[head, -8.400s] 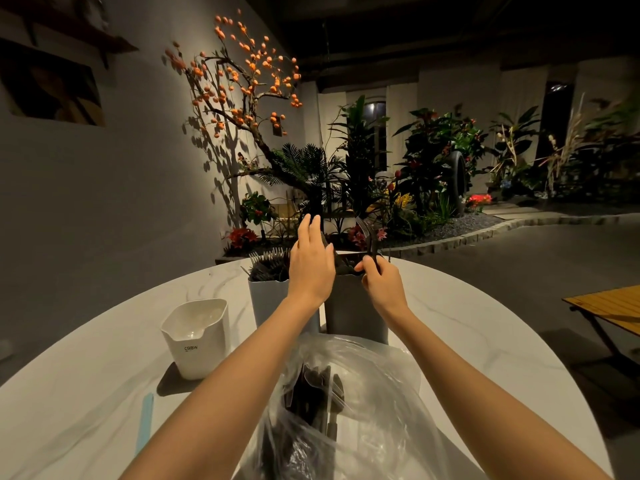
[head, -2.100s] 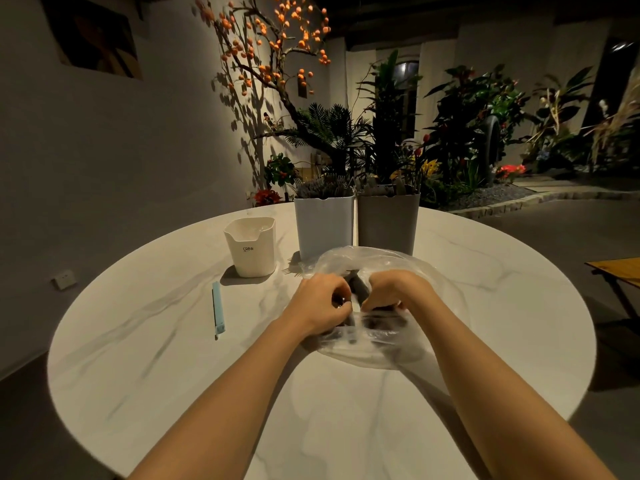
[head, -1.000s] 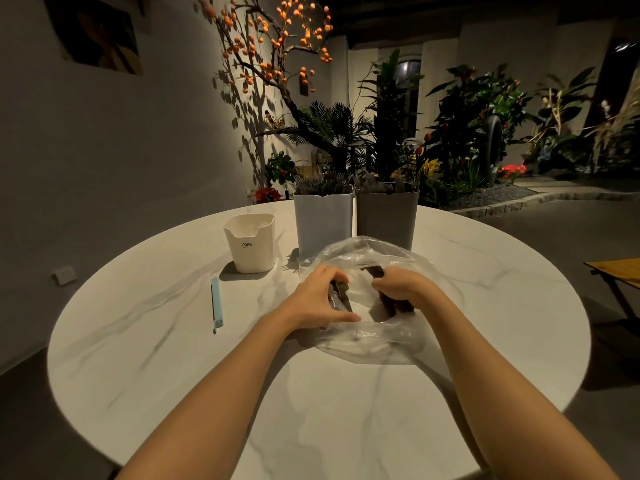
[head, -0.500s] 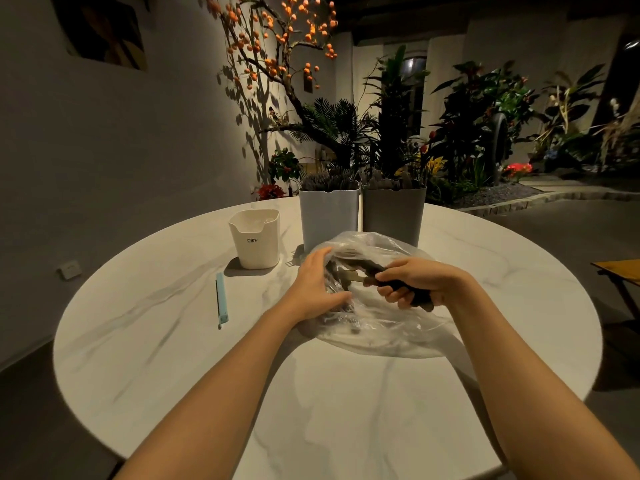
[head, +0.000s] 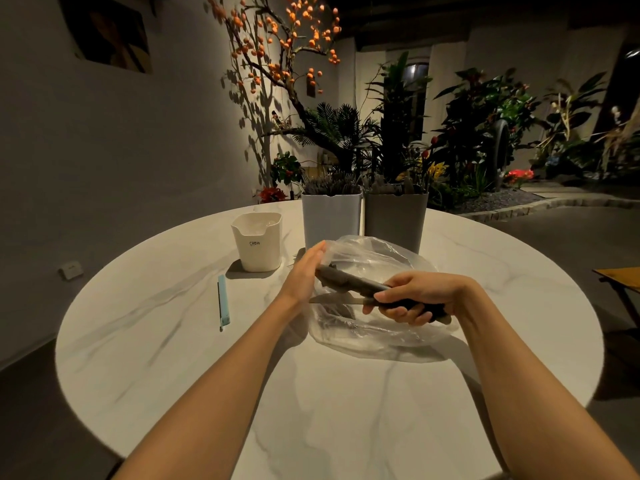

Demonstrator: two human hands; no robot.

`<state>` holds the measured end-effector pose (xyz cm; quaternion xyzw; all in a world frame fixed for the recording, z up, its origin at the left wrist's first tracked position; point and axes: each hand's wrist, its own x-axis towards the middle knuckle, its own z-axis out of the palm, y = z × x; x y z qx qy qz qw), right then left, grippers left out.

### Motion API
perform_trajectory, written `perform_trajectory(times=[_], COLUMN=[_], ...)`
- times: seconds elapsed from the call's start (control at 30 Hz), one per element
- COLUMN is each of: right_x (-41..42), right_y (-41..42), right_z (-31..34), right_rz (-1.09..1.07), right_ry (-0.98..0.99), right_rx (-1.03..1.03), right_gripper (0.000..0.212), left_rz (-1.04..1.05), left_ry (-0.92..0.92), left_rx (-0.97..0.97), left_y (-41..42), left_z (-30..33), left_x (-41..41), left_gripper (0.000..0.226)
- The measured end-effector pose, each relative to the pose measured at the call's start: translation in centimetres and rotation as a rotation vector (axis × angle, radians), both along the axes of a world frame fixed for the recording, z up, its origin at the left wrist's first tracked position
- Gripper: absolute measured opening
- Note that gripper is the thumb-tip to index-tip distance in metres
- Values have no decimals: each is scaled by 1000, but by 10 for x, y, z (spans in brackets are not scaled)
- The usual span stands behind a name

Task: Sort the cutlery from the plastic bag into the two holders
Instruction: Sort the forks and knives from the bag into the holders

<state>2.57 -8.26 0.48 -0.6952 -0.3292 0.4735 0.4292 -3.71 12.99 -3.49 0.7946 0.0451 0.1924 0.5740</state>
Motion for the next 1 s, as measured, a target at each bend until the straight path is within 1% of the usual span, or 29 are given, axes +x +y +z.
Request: perform_trajectory(times=[0.07, 0.13, 0.17, 0.27, 0.3, 0.33, 0.4, 0.43, 0.47, 0.5, 0.57, 0.63, 0.73, 0.83, 1.0], right_x=[0, 1, 2, 1, 1, 0, -1, -2, -3, -5, -9, -13, -17, -19, -15], right_y=[1, 2, 3, 7, 8, 10, 15, 17, 19, 21, 25, 30, 35, 36, 34], right_z=[-1, -2, -3, -5, -6, -7, -9, -9, -9, -9, -9, -9, -8, -7, -10], right_rz=[-12, -72, -107, -169, -171, -171, -182, -188, -189, -182, -155, -136, -142, -180, -246], right_ry=[-28, -34, -38, -59, -64, -67, -51, -29, -9, -3, -58, -124, -167, -177, -197], right_rx=[37, 116, 160, 237, 249, 260, 300, 333, 365, 381, 345, 288, 246, 230, 257], right_gripper=[25, 23, 20, 14, 13, 13, 19, 19, 18, 17, 20, 22, 27, 38, 27], left_rz=[40, 103, 138, 164, 157, 144, 50, -3, -44, -61, -79, -62, 0, 43, -58], left_ry=[-17, -76, -110, -176, -172, -157, -122, -108, -97, -74, -56, -55, -43, -21, -12], left_rx=[-72, -188, -203, -87, -69, -87, -281, -350, -356, -302, -236, -268, -321, -392, -484], left_y=[0, 0, -1, -7, -10, -12, -15, -17, -19, -21, -27, -30, -28, -28, -25], left_z=[0, 2, 3, 5, 5, 5, 9, 11, 11, 10, 8, 7, 7, 8, 7], left_x=[-2, -4, -6, -7, -7, -6, -6, -7, -7, -7, -8, -9, -8, -10, -10], left_gripper=[44, 51, 51, 39, 37, 41, 57, 58, 53, 47, 41, 35, 33, 16, 24])
